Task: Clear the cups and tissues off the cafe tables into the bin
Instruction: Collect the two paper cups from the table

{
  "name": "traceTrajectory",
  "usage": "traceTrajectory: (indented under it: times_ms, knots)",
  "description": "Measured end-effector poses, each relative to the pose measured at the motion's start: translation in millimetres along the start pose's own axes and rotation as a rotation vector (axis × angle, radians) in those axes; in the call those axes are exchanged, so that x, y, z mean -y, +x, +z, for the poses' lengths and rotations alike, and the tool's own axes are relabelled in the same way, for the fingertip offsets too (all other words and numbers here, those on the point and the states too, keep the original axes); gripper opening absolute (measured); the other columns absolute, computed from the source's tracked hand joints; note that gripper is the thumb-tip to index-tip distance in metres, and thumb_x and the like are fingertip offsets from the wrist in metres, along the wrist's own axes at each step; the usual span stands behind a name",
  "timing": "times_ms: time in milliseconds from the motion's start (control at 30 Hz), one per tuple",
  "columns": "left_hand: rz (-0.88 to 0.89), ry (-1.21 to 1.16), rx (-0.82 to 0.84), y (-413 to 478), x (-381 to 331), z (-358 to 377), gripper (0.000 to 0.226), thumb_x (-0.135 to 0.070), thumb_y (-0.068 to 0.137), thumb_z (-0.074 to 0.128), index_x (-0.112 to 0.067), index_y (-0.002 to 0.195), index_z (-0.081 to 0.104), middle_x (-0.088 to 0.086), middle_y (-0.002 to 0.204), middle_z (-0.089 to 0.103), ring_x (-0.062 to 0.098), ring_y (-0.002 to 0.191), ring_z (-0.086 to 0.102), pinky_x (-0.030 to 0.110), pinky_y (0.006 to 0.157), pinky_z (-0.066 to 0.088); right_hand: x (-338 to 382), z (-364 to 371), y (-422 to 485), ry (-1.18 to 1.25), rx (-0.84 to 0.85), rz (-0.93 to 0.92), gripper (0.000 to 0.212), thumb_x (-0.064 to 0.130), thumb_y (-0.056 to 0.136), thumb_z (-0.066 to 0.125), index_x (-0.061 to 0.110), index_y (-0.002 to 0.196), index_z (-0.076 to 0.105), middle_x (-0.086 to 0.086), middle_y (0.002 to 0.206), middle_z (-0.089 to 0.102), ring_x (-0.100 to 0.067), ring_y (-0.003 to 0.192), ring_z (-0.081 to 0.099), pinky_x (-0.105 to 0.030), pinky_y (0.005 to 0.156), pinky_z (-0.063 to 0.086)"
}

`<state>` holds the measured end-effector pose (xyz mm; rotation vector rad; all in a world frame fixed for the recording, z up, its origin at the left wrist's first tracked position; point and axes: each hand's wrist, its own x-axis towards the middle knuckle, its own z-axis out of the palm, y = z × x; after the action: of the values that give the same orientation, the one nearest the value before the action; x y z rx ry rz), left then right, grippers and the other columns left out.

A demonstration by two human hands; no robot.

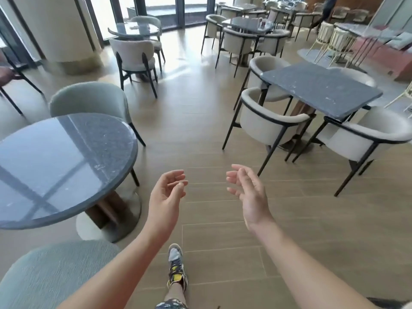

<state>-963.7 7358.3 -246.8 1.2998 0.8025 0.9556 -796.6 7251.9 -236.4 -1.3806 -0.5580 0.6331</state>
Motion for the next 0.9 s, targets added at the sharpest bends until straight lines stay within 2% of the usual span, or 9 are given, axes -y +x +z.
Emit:
traceTrajectory:
  times_ms: [200, 333, 567, 733, 900]
  knots:
    - [-0.031, -0.005, 0.017, 183.3, 19.2, 18.3, 0.024, -0.006, 0.100, 0.057, -0.025, 0.111, 0.068, -0.004, 0.107, 0.071, 0.016, 0.107, 0.070, 0.040, 0.091, 0.056, -5.8, 46.7, 176.7, -0.002, -0.035, 0.025, 0.043, 0.054, 0.092, 0.054, 0.022, 0.116, 0.070, -0.005, 0.110, 0.073, -0.015, 0.105, 0.068, -0.041, 0.090, 0.057]
    - [-0.010, -0.006, 0.049, 306.0, 5.4, 40.0, 0.025, -0.024, 0.088, 0.058, -0.026, 0.110, 0.068, -0.005, 0.107, 0.071, 0.017, 0.107, 0.070, 0.034, 0.087, 0.055, 9.7, 72.2, 289.0, 0.016, -0.058, 0.002, 0.045, 0.055, 0.093, 0.054, 0.021, 0.119, 0.070, -0.007, 0.113, 0.072, -0.016, 0.106, 0.069, -0.038, 0.091, 0.058]
    - [-0.013, 0.002, 0.105, 492.9, 18.1, 98.4, 0.026, -0.025, 0.086, 0.058, -0.024, 0.110, 0.068, -0.005, 0.106, 0.071, 0.017, 0.106, 0.070, 0.037, 0.089, 0.056, -3.6, 81.2, 468.8, 0.028, -0.126, 0.024, 0.042, 0.054, 0.095, 0.056, 0.022, 0.119, 0.070, -0.006, 0.112, 0.073, -0.017, 0.108, 0.069, -0.037, 0.090, 0.057]
    - [-0.018, 0.003, 0.104, 631.6, 51.0, 162.7, 0.026, -0.025, 0.085, 0.057, -0.025, 0.109, 0.068, -0.012, 0.102, 0.072, 0.015, 0.104, 0.070, 0.034, 0.086, 0.055, -28.4, 73.6, 619.1, 0.036, -0.124, 0.039, 0.041, 0.053, 0.094, 0.055, 0.023, 0.117, 0.070, -0.006, 0.112, 0.073, -0.017, 0.107, 0.069, -0.036, 0.089, 0.057]
    - [-0.031, 0.013, 0.067, 770.5, 59.4, 230.2, 0.026, -0.024, 0.086, 0.057, -0.024, 0.110, 0.068, -0.009, 0.104, 0.071, 0.017, 0.105, 0.070, 0.040, 0.090, 0.056, -19.7, 64.2, 787.6, 0.050, -0.083, 0.061, 0.043, 0.051, 0.092, 0.054, 0.021, 0.118, 0.069, -0.005, 0.111, 0.072, -0.013, 0.105, 0.068, -0.039, 0.092, 0.055]
